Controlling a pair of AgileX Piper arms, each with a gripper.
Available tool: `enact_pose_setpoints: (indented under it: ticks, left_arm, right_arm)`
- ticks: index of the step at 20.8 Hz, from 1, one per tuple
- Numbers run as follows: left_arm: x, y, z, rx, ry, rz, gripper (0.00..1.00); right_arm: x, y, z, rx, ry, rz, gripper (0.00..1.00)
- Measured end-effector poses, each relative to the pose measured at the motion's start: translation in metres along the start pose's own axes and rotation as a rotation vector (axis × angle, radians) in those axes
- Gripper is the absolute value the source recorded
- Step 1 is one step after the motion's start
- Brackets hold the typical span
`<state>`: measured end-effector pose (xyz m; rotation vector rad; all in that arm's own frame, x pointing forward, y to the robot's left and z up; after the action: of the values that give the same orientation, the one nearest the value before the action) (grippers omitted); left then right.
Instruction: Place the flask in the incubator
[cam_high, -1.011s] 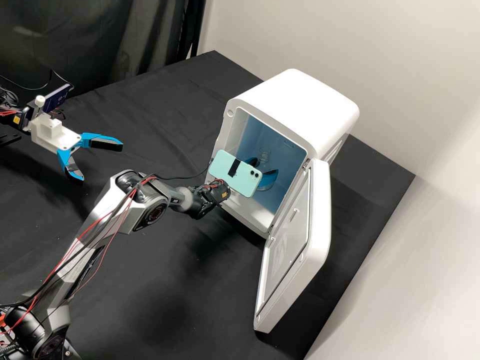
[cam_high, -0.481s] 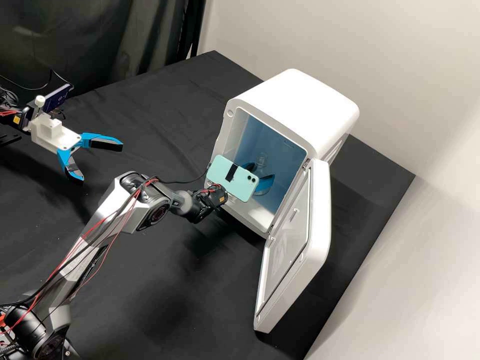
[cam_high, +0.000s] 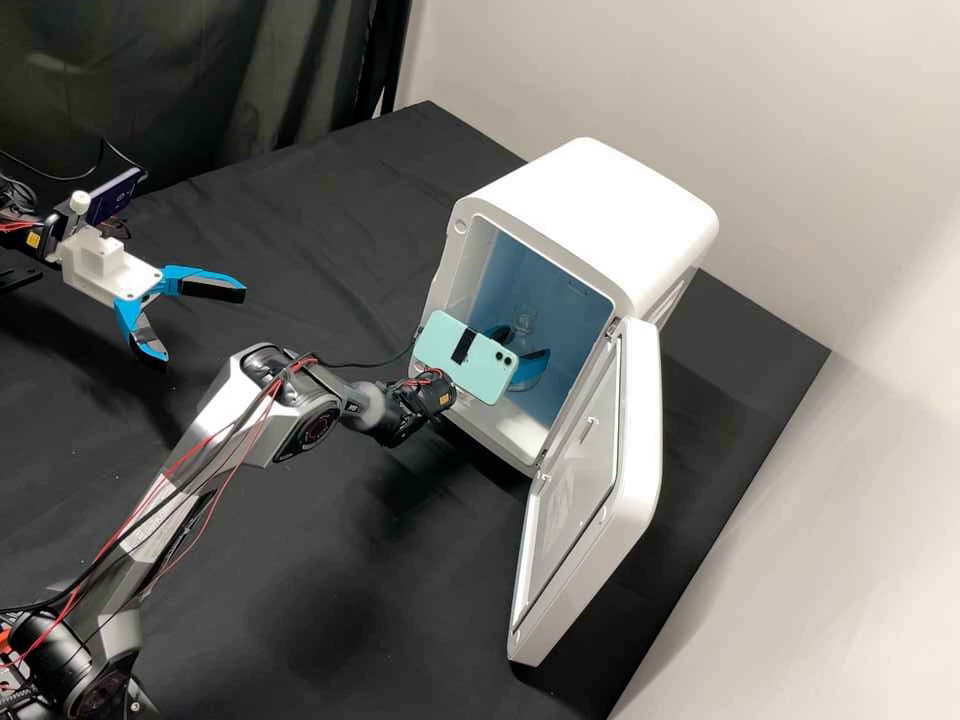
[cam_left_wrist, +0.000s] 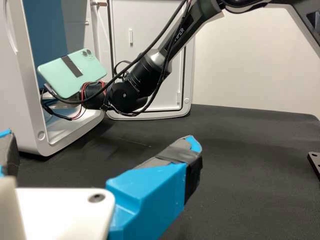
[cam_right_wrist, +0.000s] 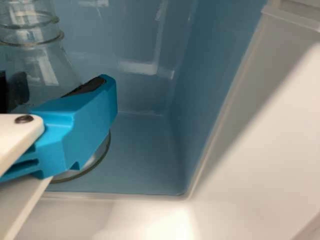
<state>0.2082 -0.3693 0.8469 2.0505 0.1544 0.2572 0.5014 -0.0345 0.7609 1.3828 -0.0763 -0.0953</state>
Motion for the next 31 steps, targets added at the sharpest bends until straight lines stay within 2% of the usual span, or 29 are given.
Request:
enact_pose_setpoints:
  ticks: [6, 19, 20, 25, 27, 31]
  left_arm:
    - [0.0000, 0.0000, 0.0000, 0.000, 0.000, 0.000, 1.00]
    - [0.0000, 0.0000, 0.0000, 0.000, 0.000, 0.000, 1.00]
    - [0.0000, 0.0000, 0.0000, 0.000, 0.000, 0.000, 1.00]
    - [0.0000, 0.0000, 0.0000, 0.000, 0.000, 0.000, 1.00]
    - [0.0000, 0.0000, 0.0000, 0.000, 0.000, 0.000, 1.00]
    - [0.0000, 0.0000, 0.0000, 0.000, 0.000, 0.000, 1.00]
  right_arm:
    - [0.0042, 0.0056, 0.0078, 0.002, -0.011, 0.018, 0.00]
    - [0.0044, 0.0058, 0.0079, 0.002, -0.013, 0.017, 0.00]
    - [0.0044, 0.0058, 0.0079, 0.002, -0.013, 0.017, 1.00]
    - [0.0044, 0.0058, 0.0079, 0.001, -0.013, 0.017, 1.00]
    - [0.0044, 0.0040, 0.0089, -0.001, -0.024, -0.003, 1.00]
    - [0.0045, 0.0013, 0.0105, -0.014, -0.034, -0.021, 1.00]
